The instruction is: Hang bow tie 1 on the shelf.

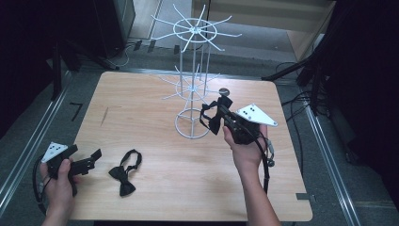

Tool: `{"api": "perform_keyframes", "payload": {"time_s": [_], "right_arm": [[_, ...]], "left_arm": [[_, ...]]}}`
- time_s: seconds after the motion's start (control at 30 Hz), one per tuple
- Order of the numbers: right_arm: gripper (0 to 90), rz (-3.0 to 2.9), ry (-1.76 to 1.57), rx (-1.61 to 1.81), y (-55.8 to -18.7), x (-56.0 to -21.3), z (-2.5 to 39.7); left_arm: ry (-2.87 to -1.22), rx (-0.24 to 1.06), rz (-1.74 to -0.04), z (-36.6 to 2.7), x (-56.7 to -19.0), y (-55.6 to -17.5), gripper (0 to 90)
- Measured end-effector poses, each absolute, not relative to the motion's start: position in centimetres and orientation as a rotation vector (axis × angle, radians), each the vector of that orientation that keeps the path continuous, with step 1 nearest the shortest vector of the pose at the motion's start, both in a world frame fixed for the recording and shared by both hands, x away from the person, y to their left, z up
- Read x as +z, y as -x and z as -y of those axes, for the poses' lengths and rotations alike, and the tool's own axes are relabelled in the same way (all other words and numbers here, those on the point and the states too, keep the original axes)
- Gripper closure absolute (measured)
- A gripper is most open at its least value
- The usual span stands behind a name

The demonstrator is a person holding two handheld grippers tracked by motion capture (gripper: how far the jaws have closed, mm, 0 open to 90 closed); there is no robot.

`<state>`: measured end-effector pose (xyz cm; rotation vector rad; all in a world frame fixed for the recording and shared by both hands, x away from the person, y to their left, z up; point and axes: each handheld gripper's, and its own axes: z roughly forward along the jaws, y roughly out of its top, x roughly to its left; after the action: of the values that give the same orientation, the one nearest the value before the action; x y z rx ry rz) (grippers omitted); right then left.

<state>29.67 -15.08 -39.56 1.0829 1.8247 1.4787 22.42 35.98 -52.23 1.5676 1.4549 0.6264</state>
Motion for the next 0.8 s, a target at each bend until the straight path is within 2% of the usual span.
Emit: {"api": "perform_keyframes", "payload": {"time_s": [0.8], "right_arm": [[89.4, -1.837, -1.103, 1.472, -31.4, -39.7, 14.0]], "left_arm": [[-1.571, 0.627, -1.453, -36.0, -52.2, -22.4, 0.0]]}}
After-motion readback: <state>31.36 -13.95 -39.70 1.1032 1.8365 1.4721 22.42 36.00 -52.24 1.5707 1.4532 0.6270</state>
